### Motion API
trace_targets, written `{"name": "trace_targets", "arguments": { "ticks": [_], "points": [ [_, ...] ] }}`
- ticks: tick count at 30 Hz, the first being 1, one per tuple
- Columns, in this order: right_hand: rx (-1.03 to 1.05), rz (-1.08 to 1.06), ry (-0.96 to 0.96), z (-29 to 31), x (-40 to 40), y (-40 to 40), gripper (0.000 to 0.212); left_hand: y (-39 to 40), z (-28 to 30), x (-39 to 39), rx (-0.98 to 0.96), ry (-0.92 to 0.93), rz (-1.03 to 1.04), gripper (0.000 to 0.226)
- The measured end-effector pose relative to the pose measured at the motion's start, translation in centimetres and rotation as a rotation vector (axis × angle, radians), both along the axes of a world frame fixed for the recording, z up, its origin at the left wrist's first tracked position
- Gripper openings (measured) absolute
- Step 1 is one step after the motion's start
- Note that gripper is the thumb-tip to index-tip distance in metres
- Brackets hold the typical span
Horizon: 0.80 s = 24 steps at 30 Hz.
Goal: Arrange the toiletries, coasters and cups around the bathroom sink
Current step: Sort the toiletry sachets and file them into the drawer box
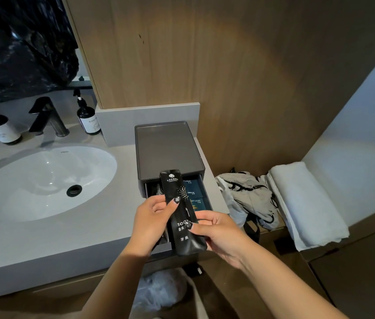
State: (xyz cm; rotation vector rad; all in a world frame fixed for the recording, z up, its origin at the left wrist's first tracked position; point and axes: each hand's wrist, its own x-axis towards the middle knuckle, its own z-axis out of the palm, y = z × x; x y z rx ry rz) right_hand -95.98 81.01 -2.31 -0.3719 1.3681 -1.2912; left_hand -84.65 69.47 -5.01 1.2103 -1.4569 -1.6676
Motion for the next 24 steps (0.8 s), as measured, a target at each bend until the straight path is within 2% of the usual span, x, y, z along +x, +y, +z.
{"name": "trace_targets", "arguments": {
  "ticks": [4, 7, 10, 14, 17, 19, 24],
  "points": [
    [0.078, -0.004, 0.006, 0.3, -1.6, 1.7, 0.023, -0.8, -1.1, 0.6, -0.208, -0.175, 0.137, 0.022],
    [0.141, -0.012, 0.001, 0.0, -2.4, 2.1, 0.022, -1.6, -2.3, 0.9, -0.298, -0.310, 0.164, 0.039],
    [0.201, -0.014, 0.019, -0.6, -2.9, 1.4, 0.027, -2.4, -3.7, 0.8, -0.248, -0.401, 0.133, 0.058],
    [0.236, -0.012, 0.049, -0.7, -2.9, -0.7, 0.020, -2.4, -5.2, 0.9, -0.109, -0.378, 0.035, 0.075],
    [0.267, -0.002, 0.074, -1.6, -2.9, -2.7, 0.022, -2.3, -5.8, 1.2, -0.161, -0.380, -0.016, 0.082],
    [0.297, 0.000, 0.097, -2.6, -2.9, -3.9, 0.031, -2.5, -6.1, 1.4, -0.209, -0.410, -0.043, 0.085],
    [0.347, -0.013, 0.155, -3.5, -2.7, -5.8, 0.033, -3.5, -6.3, 1.4, -0.237, -0.501, -0.102, 0.088]
  ]
}}
